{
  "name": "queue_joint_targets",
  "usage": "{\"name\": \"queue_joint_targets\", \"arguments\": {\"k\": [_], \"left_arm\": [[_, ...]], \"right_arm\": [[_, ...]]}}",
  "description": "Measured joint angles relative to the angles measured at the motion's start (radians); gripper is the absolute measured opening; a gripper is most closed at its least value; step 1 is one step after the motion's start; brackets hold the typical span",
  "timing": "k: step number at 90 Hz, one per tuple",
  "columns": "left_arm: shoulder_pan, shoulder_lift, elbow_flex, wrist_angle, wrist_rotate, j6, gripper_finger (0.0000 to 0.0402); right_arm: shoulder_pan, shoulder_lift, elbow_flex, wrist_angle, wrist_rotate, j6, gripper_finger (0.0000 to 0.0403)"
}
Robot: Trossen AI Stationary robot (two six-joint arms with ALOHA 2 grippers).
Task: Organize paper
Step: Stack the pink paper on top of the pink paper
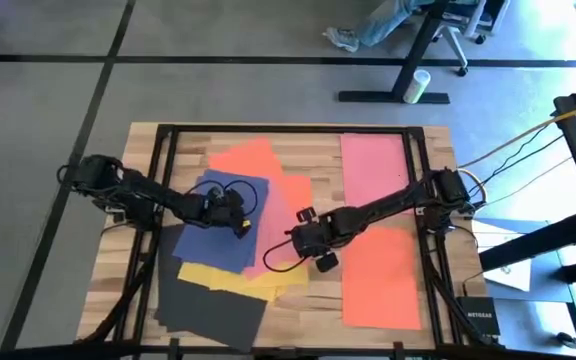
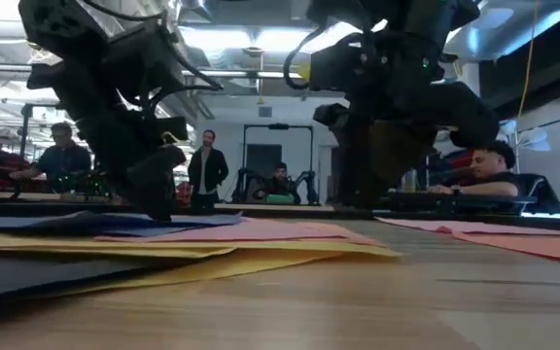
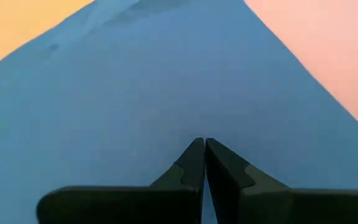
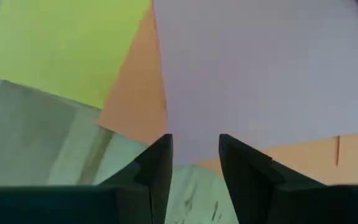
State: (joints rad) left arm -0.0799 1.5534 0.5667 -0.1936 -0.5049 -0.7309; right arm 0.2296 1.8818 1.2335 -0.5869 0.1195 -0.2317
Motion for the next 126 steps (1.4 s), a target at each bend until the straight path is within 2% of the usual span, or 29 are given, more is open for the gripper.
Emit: {"name": "queue_joint_targets", "arguments": {"k": [15,44,74,102,126], "left_arm": [[0.001,0.001,-0.001,-0.002,0.003,0.011,0.0],[-0.002,0.002,-0.002,-0.002,0.005,0.027,0.0],[-0.002,0.002,-0.003,0.0,0.007,0.026,0.0],[-0.016,0.002,-0.003,0.0,0.008,0.032,0.0],[-0.024,0.002,-0.003,0.0,0.008,0.032,0.0]], "right_arm": [[0.007,0.004,0.0,0.013,0.021,0.016,0.0122],[0.032,0.09,-0.002,0.083,0.047,0.018,0.0122],[0.04,0.094,-0.001,0.093,0.047,0.07,0.0122],[0.038,0.118,-0.001,0.134,0.249,0.07,0.0122],[0.054,0.116,-0.002,0.127,0.282,0.07,0.0122]]}}
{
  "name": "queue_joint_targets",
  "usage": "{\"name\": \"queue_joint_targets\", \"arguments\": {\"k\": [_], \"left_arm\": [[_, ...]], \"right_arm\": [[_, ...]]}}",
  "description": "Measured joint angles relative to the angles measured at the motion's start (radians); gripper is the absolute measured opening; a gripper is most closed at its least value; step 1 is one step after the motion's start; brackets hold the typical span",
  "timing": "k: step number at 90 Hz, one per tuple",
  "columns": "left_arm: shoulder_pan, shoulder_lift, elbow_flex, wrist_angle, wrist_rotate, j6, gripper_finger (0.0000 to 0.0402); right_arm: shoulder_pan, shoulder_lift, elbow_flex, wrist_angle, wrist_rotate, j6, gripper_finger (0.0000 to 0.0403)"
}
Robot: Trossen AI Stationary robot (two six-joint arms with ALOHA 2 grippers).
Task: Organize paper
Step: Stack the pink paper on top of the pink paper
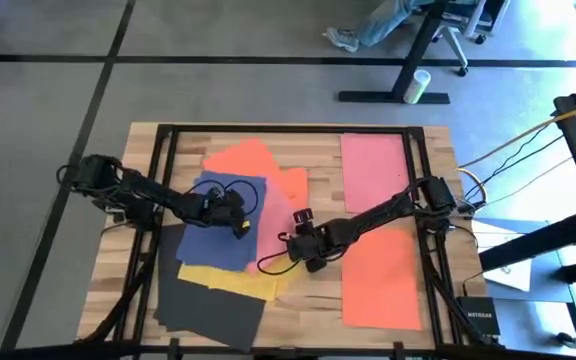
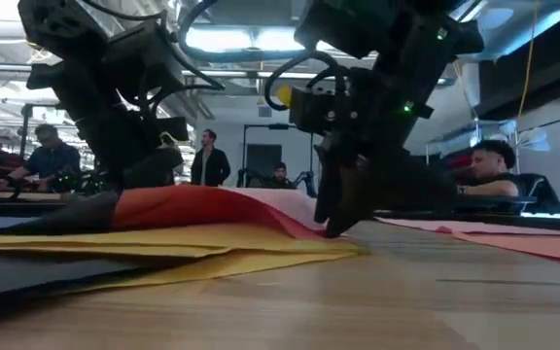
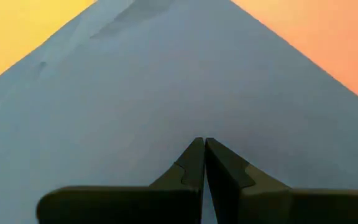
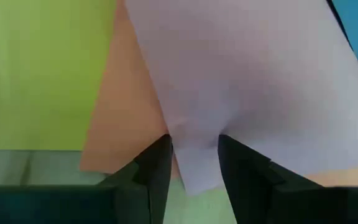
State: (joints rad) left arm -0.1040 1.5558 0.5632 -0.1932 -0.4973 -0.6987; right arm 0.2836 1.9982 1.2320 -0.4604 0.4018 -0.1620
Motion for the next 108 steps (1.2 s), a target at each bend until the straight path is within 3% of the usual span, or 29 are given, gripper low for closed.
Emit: {"name": "queue_joint_targets", "arguments": {"k": [21,43,79,108], "left_arm": [[-0.001,0.0,0.0,0.0,0.001,0.003,0.0],[-0.001,0.0,0.0,0.0,0.004,0.008,0.0],[-0.001,-0.005,0.005,-0.009,0.013,0.013,0.0],[-0.01,-0.096,0.019,-0.022,0.062,0.06,0.0]], "right_arm": [[0.04,-0.008,0.023,-0.009,0.102,-0.023,0.0112],[0.037,-0.008,0.013,0.005,0.174,-0.05,0.0008],[0.047,-0.008,0.044,-0.067,0.21,-0.056,0.0],[0.1,-0.009,0.132,-0.138,0.235,-0.072,0.0]]}}
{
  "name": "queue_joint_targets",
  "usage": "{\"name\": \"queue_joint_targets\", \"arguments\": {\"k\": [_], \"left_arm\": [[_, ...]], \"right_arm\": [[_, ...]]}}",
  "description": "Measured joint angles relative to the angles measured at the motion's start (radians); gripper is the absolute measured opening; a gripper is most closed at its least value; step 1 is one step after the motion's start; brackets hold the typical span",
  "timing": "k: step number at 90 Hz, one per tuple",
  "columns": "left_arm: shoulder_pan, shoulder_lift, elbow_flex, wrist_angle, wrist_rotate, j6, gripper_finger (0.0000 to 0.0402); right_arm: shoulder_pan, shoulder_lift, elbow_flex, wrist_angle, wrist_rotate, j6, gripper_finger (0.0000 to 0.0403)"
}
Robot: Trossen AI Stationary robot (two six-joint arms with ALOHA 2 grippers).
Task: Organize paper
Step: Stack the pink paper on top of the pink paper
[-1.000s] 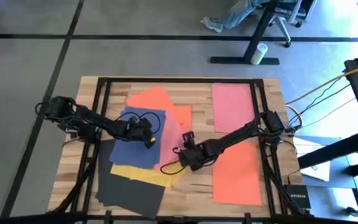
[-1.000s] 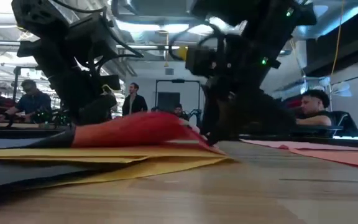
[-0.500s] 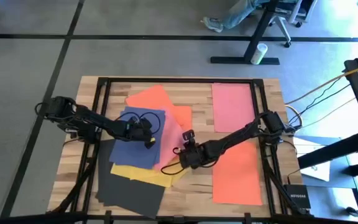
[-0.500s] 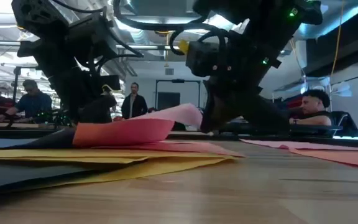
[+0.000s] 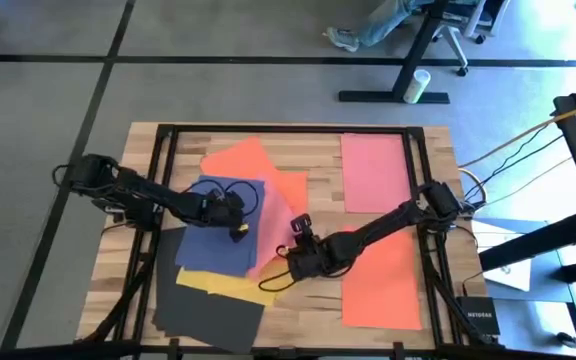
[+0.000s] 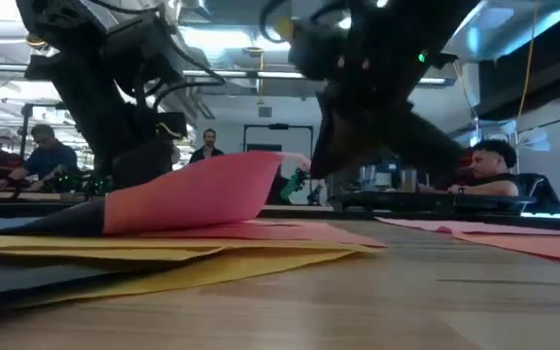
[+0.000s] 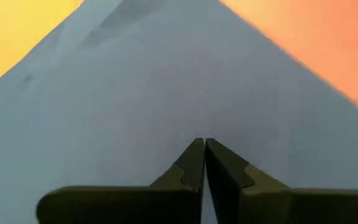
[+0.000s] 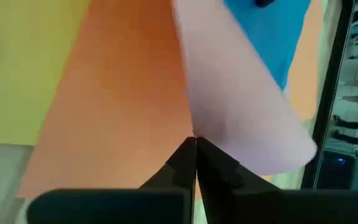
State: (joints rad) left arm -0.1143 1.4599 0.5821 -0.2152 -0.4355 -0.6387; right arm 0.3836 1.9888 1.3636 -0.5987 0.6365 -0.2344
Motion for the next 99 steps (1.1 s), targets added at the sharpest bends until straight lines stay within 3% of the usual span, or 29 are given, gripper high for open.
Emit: {"name": "queue_joint_targets", "arguments": {"k": [44,57,63,86,99], "left_arm": [[-0.018,-0.013,-0.003,-0.098,-0.014,-0.044,0.0],[-0.017,-0.013,-0.003,-0.088,-0.017,-0.046,0.0],[-0.017,-0.013,-0.002,-0.088,-0.017,-0.046,0.0],[-0.017,-0.014,-0.002,-0.088,-0.017,-0.052,0.0],[-0.017,-0.014,-0.002,-0.088,-0.016,-0.054,0.0]], "right_arm": [[0.029,-0.052,0.015,-0.068,0.025,0.046,0.0],[-0.012,-0.046,0.015,-0.054,-0.144,0.131,0.0004],[-0.028,-0.033,0.012,-0.043,-0.202,0.134,0.0017],[-0.04,-0.015,-0.075,0.084,-0.221,0.096,0.011],[-0.046,-0.014,-0.127,0.158,-0.222,0.052,0.0131]]}}
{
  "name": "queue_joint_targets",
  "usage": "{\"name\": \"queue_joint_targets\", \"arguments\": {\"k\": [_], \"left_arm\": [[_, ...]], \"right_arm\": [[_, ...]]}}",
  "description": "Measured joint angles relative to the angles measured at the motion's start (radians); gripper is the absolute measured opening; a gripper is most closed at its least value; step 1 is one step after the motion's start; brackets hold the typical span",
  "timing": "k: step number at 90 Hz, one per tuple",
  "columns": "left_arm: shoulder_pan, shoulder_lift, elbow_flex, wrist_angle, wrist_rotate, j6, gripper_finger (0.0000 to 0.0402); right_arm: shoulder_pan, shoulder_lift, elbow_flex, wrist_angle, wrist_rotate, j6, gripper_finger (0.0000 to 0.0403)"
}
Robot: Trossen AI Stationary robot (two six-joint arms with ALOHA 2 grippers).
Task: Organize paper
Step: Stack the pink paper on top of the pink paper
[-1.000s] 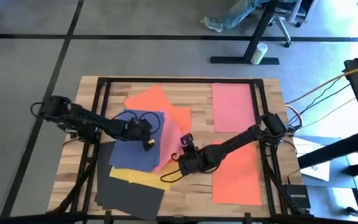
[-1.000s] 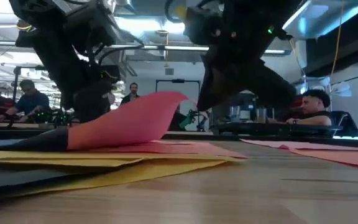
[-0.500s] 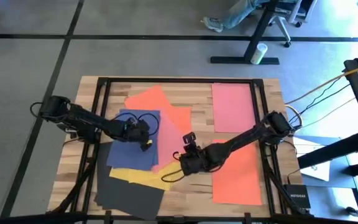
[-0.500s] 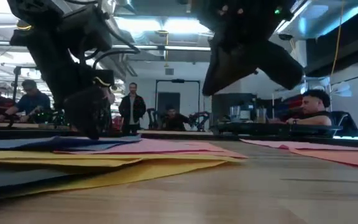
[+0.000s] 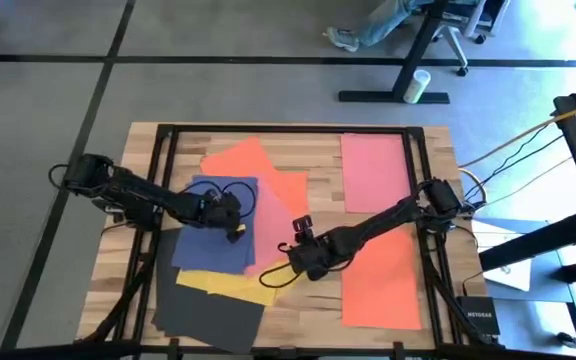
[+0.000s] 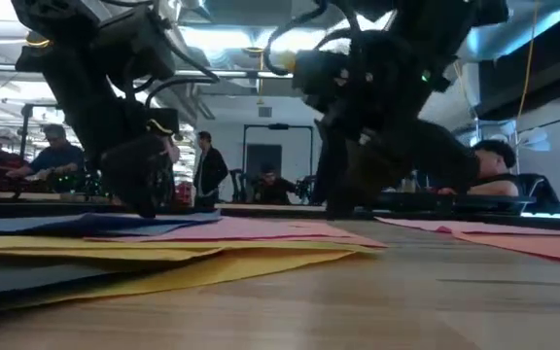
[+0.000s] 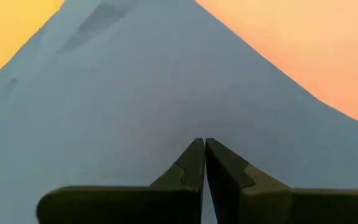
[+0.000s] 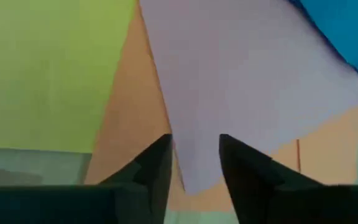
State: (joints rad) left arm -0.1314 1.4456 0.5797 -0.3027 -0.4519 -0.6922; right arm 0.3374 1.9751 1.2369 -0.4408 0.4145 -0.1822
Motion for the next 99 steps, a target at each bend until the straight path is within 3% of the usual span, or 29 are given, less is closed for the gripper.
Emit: {"name": "queue_joint_targets", "arguments": {"k": [33,77,99], "left_arm": [[0.0,0.007,0.001,0.023,0.019,0.0,0.0],[-0.002,0.098,0.005,0.092,0.008,-0.006,0.0],[-0.008,0.11,0.004,0.121,0.019,-0.003,0.0]], "right_arm": [[-0.025,0.0,-0.1,0.158,0.006,-0.039,0.0133],[-0.044,0.013,-0.102,0.193,0.017,-0.039,0.0133],[-0.043,0.021,-0.102,0.22,0.096,-0.04,0.0133]]}}
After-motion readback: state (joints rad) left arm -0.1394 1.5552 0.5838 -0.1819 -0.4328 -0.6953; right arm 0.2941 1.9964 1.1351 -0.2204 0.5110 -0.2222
